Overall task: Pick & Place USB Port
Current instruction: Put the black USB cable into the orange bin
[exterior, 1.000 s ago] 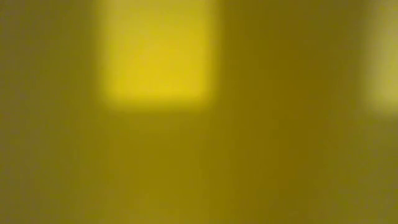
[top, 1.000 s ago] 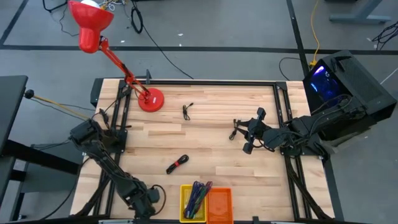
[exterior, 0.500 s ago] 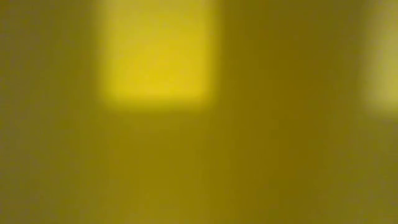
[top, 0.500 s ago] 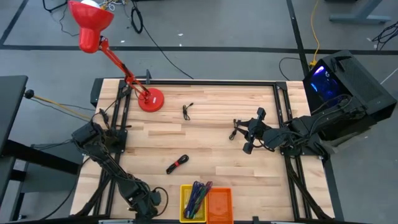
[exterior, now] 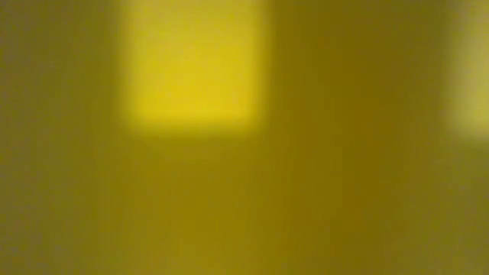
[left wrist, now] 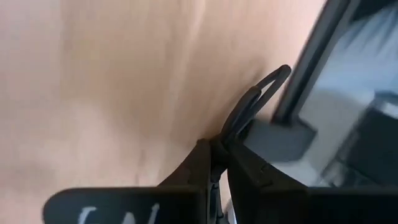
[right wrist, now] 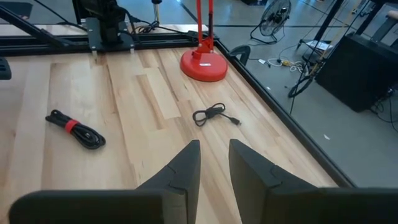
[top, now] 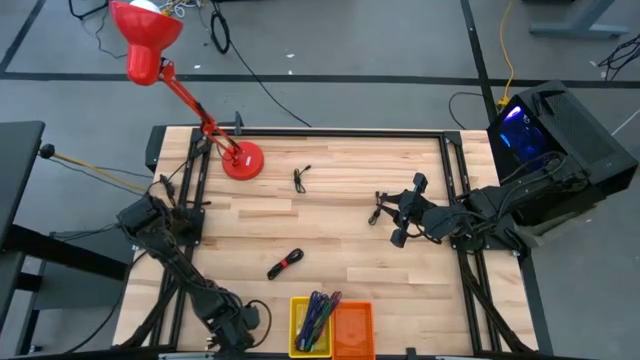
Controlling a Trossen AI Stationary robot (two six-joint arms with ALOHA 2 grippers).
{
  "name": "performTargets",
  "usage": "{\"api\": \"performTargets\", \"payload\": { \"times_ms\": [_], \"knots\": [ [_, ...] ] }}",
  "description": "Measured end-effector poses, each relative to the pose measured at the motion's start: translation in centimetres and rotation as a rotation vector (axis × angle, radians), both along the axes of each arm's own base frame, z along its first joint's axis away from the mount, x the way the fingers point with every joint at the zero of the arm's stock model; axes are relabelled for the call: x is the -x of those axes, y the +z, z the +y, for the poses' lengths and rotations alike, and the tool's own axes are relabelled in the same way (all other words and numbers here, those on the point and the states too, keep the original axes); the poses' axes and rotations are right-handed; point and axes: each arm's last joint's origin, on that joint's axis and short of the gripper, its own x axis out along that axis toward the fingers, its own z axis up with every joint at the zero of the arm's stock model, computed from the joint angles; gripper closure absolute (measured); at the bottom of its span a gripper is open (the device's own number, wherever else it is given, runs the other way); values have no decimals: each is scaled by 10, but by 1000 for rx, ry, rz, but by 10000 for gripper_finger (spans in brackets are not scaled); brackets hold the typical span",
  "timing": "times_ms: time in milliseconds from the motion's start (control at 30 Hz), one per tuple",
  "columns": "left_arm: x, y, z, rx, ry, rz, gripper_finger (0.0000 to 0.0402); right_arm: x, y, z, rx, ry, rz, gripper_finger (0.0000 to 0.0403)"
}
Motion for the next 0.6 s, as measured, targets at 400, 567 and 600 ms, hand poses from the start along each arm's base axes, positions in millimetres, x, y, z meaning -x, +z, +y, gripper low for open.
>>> {"api": "performTargets", "payload": {
  "times_ms": [400, 567, 600],
  "knots": [
    [-38, 69, 28, -382, -16, -68, 371, 0, 0, -1, 15, 3, 12, 317],
    [-42, 120, 43, -707, 16, -172, 371, 1, -1, -1, 21, 3, 26, 317],
    [-45, 131, 44, -760, 28, -228, 371, 1, -1, -1, 22, 3, 26, 317]
  ]
}}
